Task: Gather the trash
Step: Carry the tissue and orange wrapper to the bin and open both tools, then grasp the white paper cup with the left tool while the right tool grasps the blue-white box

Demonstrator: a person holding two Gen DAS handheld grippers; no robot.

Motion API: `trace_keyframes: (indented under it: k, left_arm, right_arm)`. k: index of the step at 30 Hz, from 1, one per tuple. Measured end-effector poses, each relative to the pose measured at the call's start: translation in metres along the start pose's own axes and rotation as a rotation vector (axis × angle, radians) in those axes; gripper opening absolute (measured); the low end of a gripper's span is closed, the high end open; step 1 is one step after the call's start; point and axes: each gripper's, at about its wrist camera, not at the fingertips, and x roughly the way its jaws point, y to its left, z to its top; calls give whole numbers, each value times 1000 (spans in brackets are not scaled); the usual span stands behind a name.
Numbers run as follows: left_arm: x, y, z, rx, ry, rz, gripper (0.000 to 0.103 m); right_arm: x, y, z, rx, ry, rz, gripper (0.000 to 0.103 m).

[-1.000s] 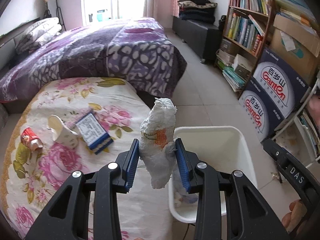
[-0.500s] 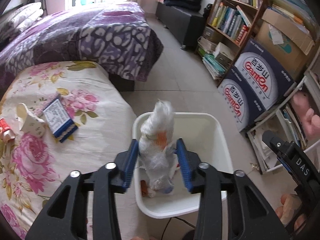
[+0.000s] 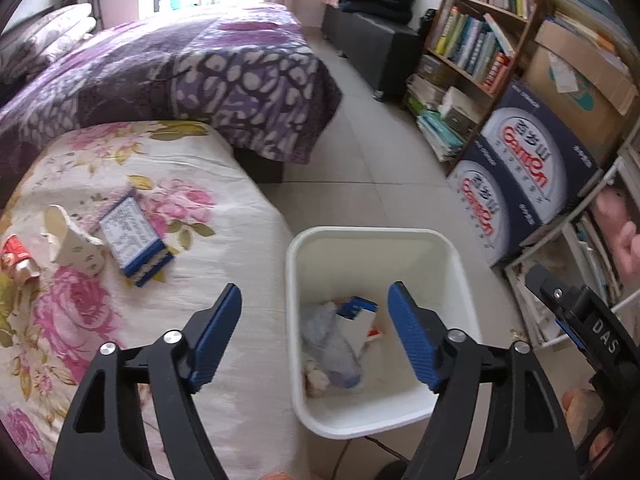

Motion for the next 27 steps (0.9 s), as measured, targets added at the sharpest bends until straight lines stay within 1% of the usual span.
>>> trace_keyframes:
  k: [3,8,12,15,19,24,27]
  left_arm:
    - [4,15,2,-15,-1,56,81]
    - [12,46,6,-59,24,147,82]
    - [15,79,10,-126,32,200,83]
    - [16,105,16,-175,23,266,87]
    - [21,145,24,-257,18,346,87]
    - [34,181,33,-331,29,390,87]
    - [42,195,38,-352,26,395,87]
  right_arm:
    - [5,7,-3,-7,24,8,94]
    - [17,28,-11,-51,67,19,95]
    - [24,47,-17,-89,87,29,95]
    - [29,58,-21,-108,99,36,95]
    - [37,77,-29,-145,115,42,96]
    - [48,102,-37,-201,126,41,96]
    - [54,118,-41,-248,122,49,96]
